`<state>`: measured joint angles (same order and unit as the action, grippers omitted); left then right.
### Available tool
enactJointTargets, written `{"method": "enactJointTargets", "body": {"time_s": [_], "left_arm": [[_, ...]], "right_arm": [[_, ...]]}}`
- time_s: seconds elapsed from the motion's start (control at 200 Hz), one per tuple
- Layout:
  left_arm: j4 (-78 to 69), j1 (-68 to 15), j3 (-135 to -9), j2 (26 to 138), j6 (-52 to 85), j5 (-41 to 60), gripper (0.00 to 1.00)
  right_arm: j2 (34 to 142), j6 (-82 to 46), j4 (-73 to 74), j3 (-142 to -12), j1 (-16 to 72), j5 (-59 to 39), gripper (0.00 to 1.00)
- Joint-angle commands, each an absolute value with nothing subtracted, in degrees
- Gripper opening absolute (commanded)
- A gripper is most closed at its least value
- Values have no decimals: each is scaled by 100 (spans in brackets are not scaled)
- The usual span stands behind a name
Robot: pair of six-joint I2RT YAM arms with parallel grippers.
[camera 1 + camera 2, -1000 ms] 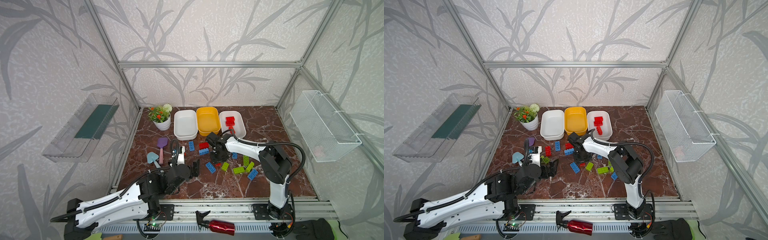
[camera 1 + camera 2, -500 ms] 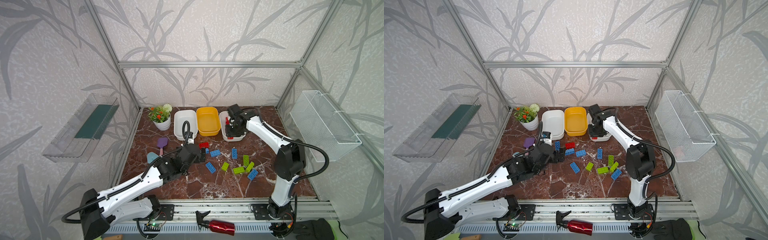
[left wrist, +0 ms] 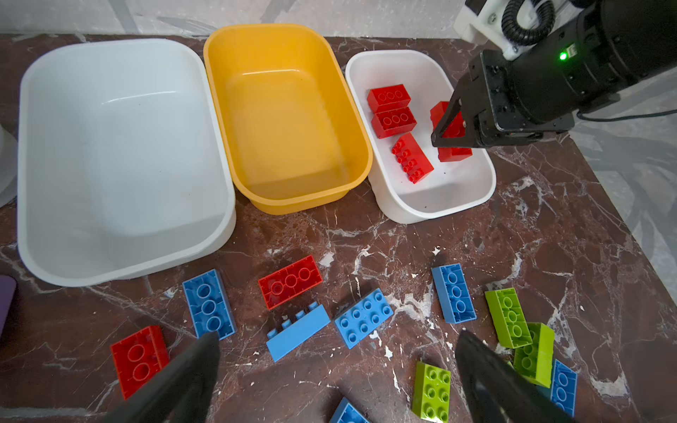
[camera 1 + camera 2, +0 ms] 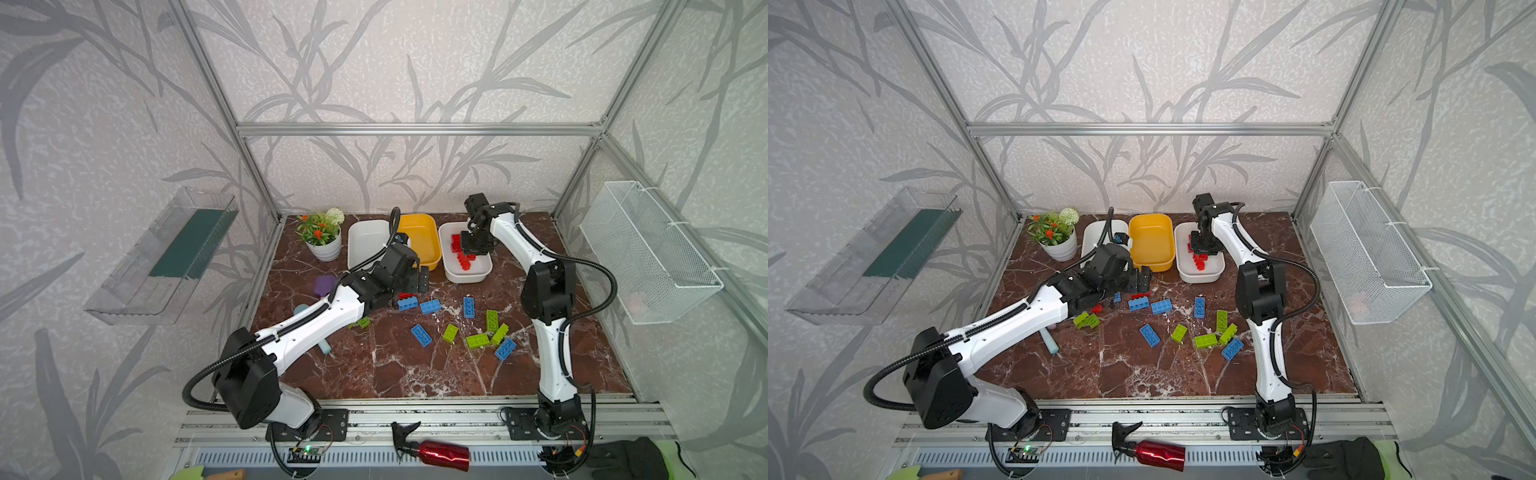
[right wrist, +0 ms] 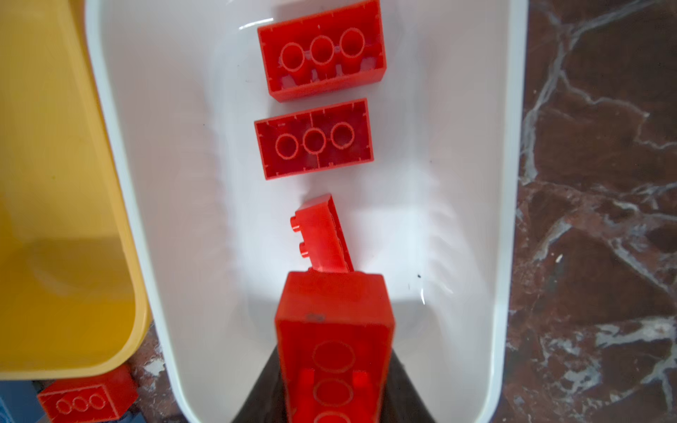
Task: Sort the legos into containers by color
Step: 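Drop the red brick into the white bin with right gripper while left arm reaches, then grasp a red brick near the bins with left gripper while right arm draws back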
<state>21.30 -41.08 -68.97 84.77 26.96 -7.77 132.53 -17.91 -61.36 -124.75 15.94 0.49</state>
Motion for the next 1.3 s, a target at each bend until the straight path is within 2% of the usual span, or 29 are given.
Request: {"method": "enactJointTargets", "body": {"time_s": [0.0, 0.095, 0.23, 0.3, 0.365, 0.48, 0.57, 0.905, 0.98, 1.13, 1.294], "left_arm": [[2355, -3948, -7196, 8666, 2482, -346, 99], [2545, -3861, -7380, 8848, 2442, -178, 99], [3000, -3806, -7797, 9186, 2469, -19, 98], [3032, -3808, -7814, 9291, 2547, 51, 97], [2992, -3806, -7737, 9350, 2697, 53, 96], [3053, -3807, -7673, 9421, 3063, -51, 96], [3162, -3810, -7672, 9520, 3322, -290, 93], [3541, -3814, -7813, 10106, 4428, -393, 93], [3606, -3815, -7857, 10229, 4575, -440, 93], [3769, -3816, -8127, 10549, 4677, -472, 93], [3909, -3806, -8483, 10960, 4824, -670, 93]], "right_arm": [[13493, -1620, -6615, -13010, 1528, 247, 27], [13765, -1576, -6849, -13433, 1496, 253, 33], [13872, -1557, -7075, -13722, 1503, 213, 58], [13753, -1538, -7075, -13629, 1510, 247, 63], [13480, -1517, -6980, -13352, 1529, 290, 65], [12704, -1477, -6669, -12546, 1572, 259, 76], [12026, -1485, -6388, -11845, 1573, 141, 91], [9879, -1709, -5977, -9677, 1622, -395, 94], [9387, -1785, -5764, -9196, 1626, -448, 100], [8767, -1910, -5317, -8424, 1672, -567, 99], [8473, -1971, -5203, -8140, 1679, -555, 99]]}}
